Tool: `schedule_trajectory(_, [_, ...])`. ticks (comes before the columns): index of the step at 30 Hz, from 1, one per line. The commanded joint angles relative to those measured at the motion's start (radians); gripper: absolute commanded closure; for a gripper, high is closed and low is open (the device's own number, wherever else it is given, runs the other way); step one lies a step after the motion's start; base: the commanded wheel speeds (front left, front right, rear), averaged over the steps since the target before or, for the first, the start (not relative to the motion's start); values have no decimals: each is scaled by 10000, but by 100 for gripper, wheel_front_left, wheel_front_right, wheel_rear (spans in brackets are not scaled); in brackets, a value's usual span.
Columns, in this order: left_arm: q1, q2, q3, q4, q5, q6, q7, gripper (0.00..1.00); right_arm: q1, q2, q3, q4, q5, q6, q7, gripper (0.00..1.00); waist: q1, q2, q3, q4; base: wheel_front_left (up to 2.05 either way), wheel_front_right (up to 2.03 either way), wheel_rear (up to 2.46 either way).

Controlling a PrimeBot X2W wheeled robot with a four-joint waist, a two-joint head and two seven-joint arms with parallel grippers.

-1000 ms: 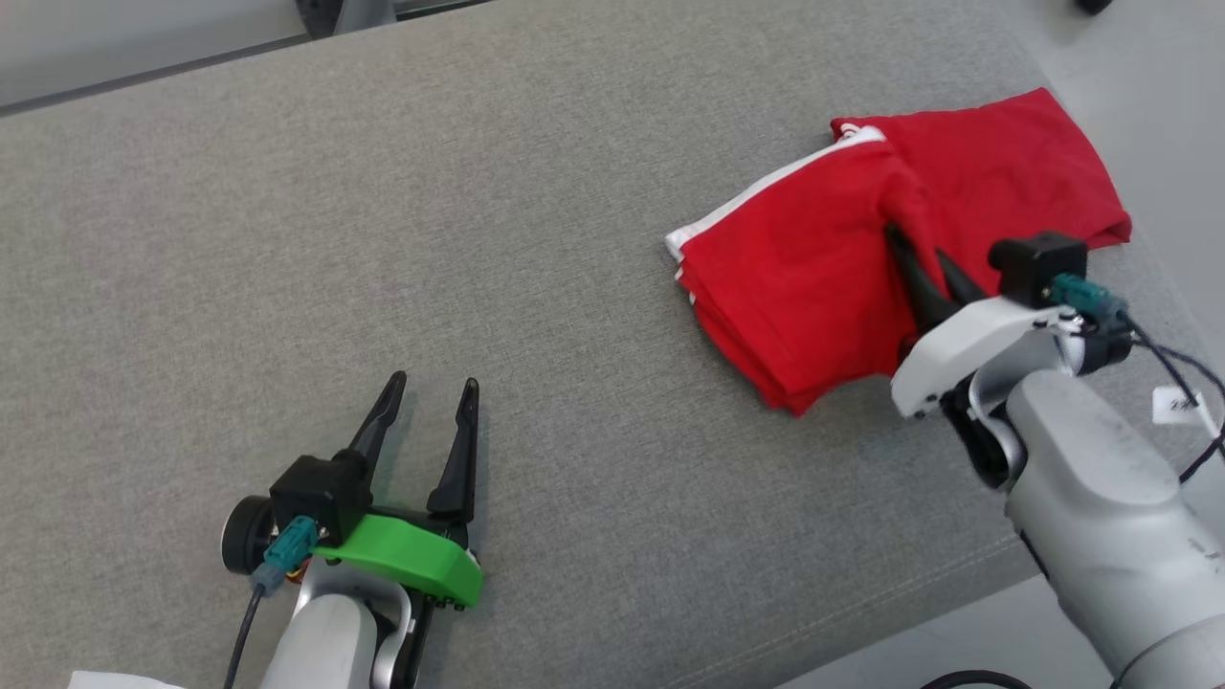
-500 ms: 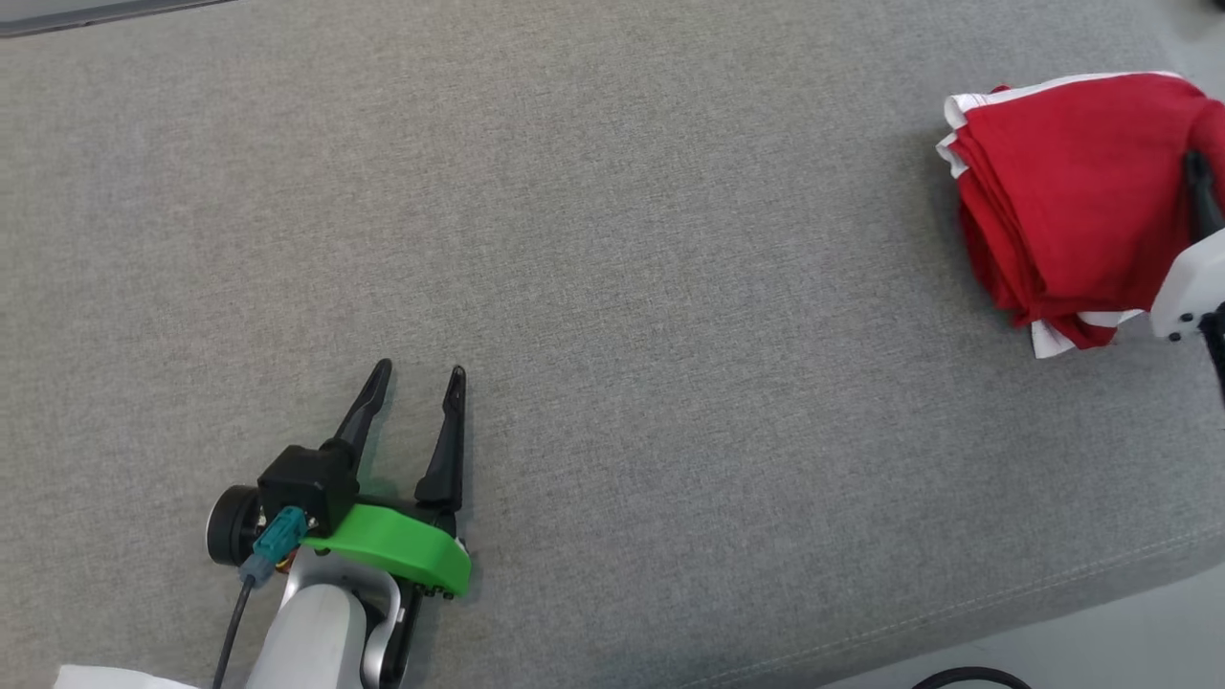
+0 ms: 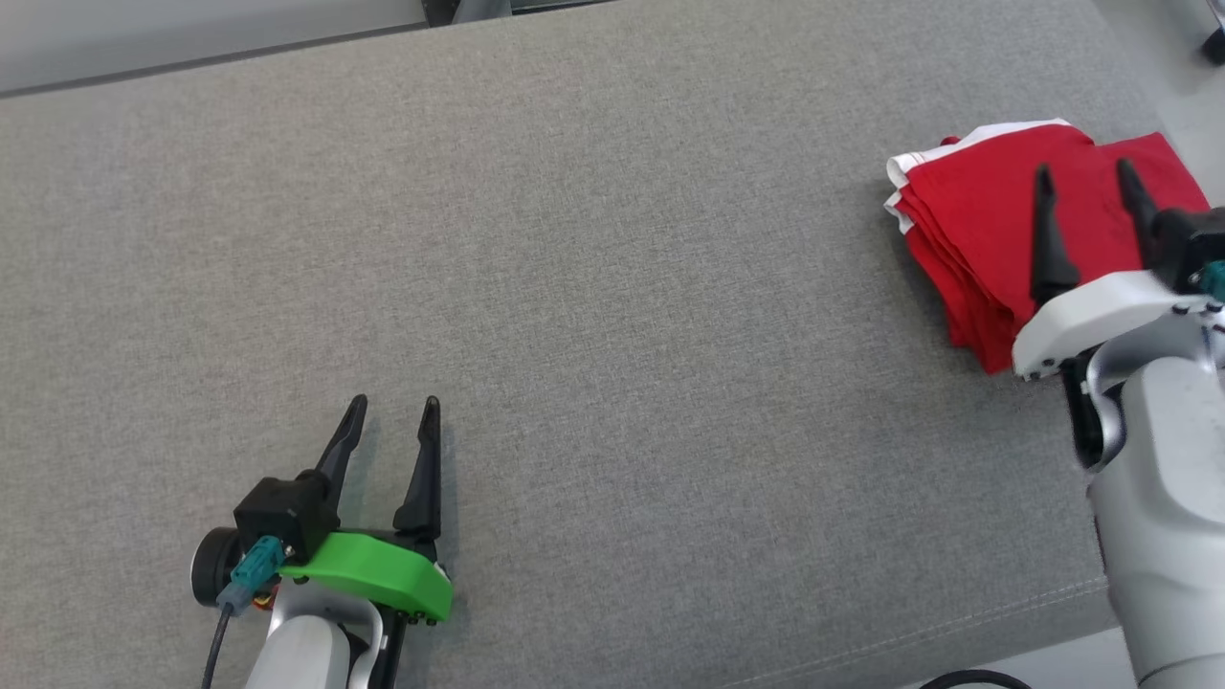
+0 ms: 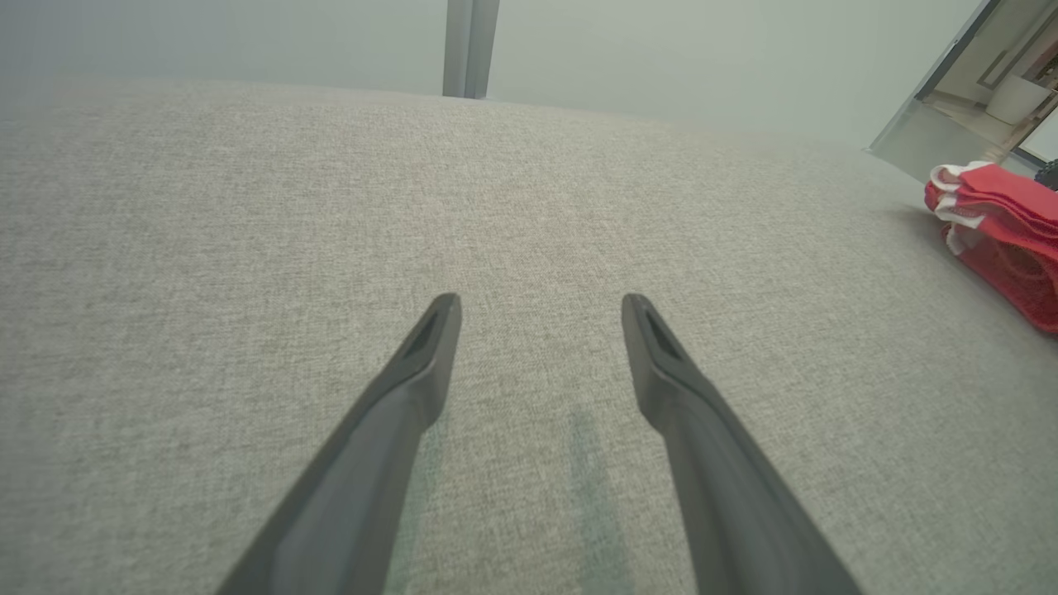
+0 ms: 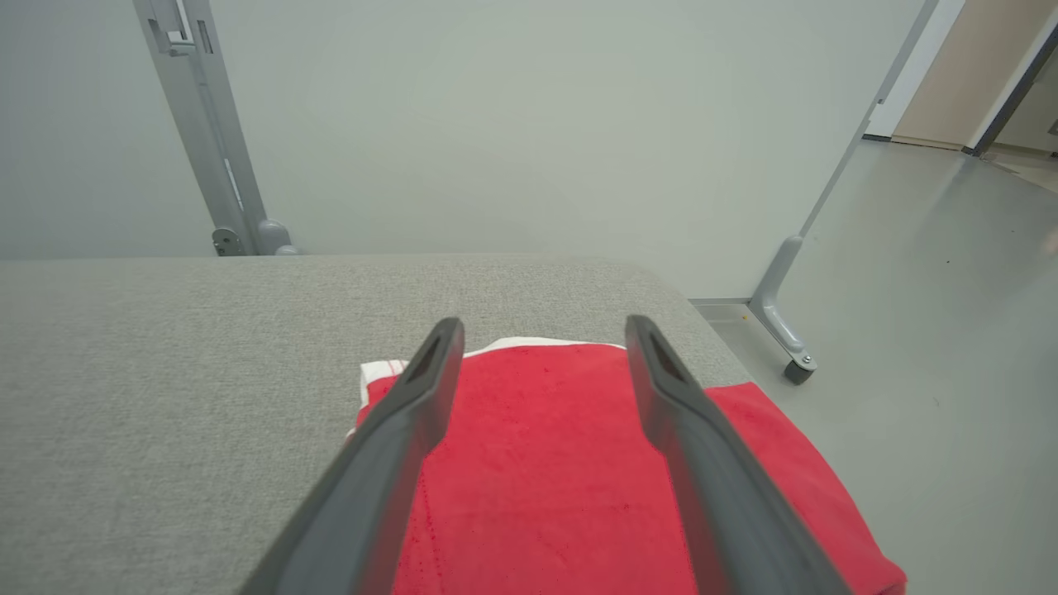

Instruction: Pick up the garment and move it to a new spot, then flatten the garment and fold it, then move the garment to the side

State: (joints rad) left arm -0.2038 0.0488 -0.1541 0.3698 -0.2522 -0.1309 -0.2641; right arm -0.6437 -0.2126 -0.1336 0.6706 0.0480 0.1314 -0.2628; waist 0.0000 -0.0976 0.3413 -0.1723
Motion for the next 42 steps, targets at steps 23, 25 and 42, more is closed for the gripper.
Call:
schedule_trajectory(23, [1486,35,973,132,-286,471,8,0,3877,1523,2179,-1514,1631,-18,-17,0,0,1,-2251,1191,0,0,0])
schedule_trajectory(25, [1603,37,1127,138,-137,552,8,0,3957,1523,2308,-1562,1688,-18,-17,0,0,1,-2375,1222,0,0,0])
schedule_trajectory(42, [1816,35,1375,-47,175,560,8,0,4418,1594,2357,-1758,1013,-16,-17,0,0,1,-2701,1251,0,0,0])
